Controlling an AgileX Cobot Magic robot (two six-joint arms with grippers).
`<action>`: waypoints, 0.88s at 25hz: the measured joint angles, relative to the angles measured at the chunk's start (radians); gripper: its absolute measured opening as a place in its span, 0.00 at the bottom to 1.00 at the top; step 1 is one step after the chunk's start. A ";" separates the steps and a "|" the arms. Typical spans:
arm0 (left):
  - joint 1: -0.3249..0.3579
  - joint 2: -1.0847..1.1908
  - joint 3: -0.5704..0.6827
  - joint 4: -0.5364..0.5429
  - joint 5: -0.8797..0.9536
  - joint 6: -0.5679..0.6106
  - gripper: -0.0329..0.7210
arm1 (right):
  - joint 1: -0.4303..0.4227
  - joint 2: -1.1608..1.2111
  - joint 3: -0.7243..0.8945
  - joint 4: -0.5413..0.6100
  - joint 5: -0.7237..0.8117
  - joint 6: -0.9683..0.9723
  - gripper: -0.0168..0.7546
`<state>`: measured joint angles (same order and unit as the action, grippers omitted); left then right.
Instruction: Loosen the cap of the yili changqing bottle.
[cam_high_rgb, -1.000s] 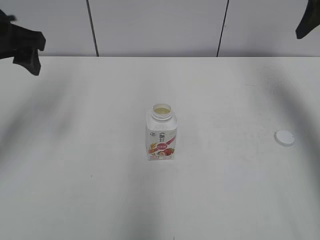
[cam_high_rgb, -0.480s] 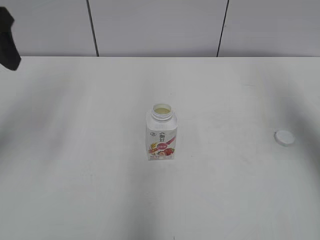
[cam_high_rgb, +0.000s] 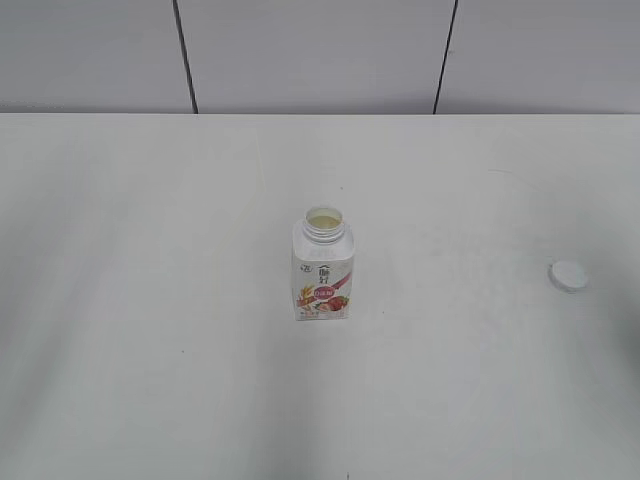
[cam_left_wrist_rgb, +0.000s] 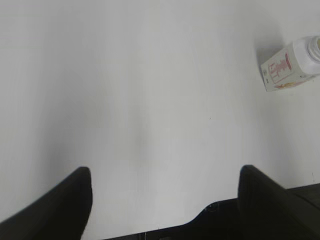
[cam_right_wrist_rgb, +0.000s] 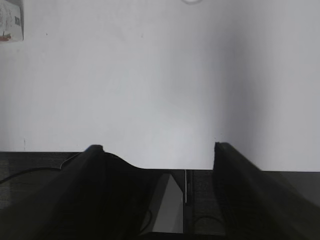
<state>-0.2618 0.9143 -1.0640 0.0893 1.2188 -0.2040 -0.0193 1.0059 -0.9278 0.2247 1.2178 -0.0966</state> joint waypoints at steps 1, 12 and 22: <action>0.000 -0.047 0.035 0.000 0.000 0.000 0.76 | 0.000 -0.039 0.026 -0.001 0.000 -0.016 0.72; 0.000 -0.569 0.344 0.000 -0.038 0.018 0.75 | 0.000 -0.493 0.204 -0.033 -0.044 -0.140 0.72; 0.000 -0.824 0.527 0.007 -0.133 0.097 0.75 | 0.000 -0.833 0.367 -0.033 -0.100 -0.218 0.72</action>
<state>-0.2618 0.0904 -0.5370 0.0967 1.0861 -0.1075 -0.0193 0.1733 -0.5610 0.1920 1.1179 -0.3146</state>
